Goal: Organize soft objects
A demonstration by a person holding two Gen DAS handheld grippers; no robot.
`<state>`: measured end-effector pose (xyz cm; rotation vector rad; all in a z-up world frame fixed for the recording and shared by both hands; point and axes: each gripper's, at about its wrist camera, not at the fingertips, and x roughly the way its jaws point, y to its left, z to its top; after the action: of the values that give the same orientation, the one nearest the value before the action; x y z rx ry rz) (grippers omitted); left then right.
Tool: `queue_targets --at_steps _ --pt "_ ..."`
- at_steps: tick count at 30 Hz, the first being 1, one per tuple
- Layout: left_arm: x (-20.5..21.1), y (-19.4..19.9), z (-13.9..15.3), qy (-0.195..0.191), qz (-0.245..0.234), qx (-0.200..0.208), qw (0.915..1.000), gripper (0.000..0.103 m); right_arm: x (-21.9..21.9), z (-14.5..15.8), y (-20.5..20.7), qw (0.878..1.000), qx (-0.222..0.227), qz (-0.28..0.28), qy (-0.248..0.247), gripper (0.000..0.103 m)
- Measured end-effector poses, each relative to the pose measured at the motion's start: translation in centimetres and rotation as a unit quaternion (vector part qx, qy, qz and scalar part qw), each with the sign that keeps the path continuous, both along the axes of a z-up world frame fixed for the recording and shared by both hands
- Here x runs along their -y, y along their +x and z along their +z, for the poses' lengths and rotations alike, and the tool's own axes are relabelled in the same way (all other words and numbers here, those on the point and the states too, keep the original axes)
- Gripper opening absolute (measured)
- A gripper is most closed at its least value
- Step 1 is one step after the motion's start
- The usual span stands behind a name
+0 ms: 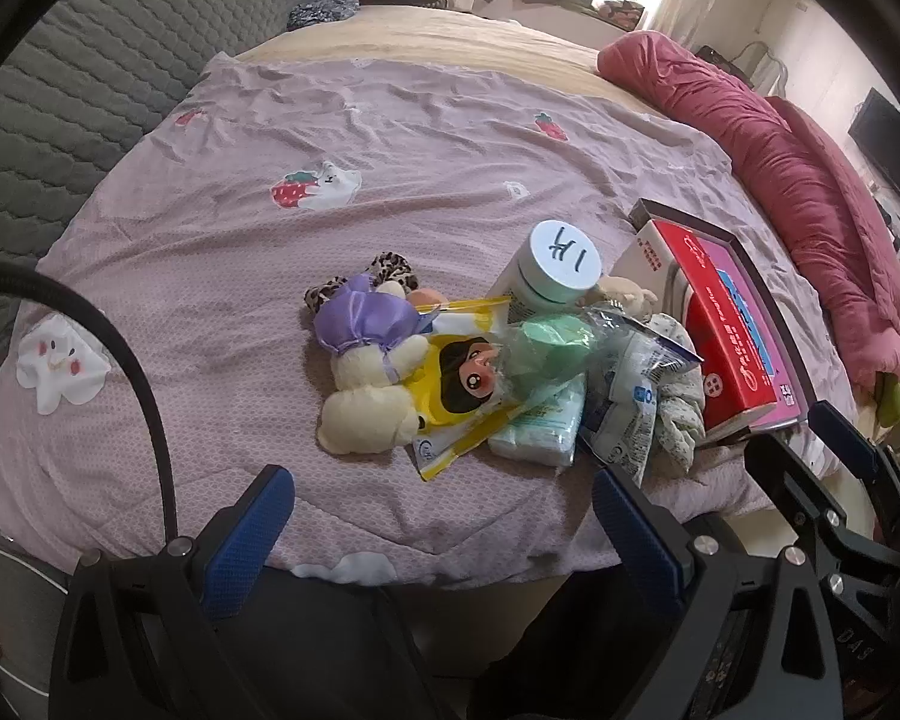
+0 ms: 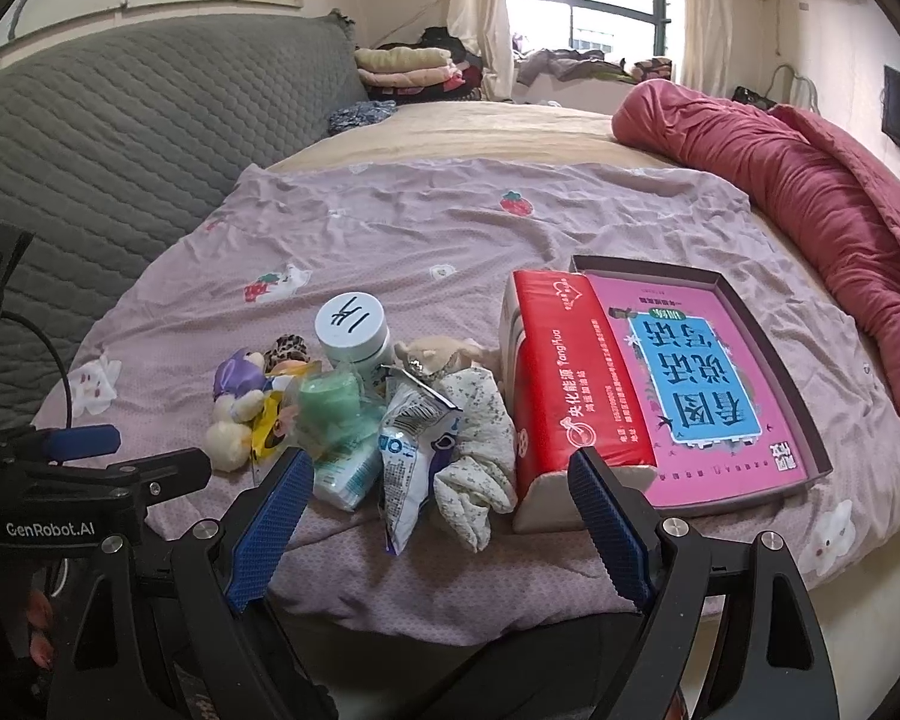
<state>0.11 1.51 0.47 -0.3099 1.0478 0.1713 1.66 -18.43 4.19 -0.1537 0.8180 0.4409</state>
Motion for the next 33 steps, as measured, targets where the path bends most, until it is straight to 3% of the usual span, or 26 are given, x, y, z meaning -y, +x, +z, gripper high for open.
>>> queue_targets --at_steps 11,19,24,29,33 --pt "-3.0 -0.1 -0.7 -0.017 0.032 -0.008 0.9993 0.101 -2.9 -0.6 0.2 0.999 0.014 0.041 -0.021 0.087" --pt "-7.8 0.8 -2.6 -0.047 0.077 -0.025 0.9956 0.101 -5.8 -1.6 0.2 0.995 0.028 0.09 -0.044 0.087" --pt "-8.3 2.3 -4.4 -0.057 0.066 -0.04 0.9954 0.1 -7.1 -2.6 1.1 0.993 0.021 0.101 -0.055 0.087" --pt "-8.1 4.2 -6.4 -0.065 0.047 -0.064 0.9948 0.089 -8.1 -3.2 1.9 0.991 0.026 0.115 -0.065 0.087" --pt "-8.2 5.6 -7.9 -0.073 0.042 -0.078 0.9934 0.087 -9.1 -3.9 2.3 0.987 0.037 0.133 -0.081 0.087"
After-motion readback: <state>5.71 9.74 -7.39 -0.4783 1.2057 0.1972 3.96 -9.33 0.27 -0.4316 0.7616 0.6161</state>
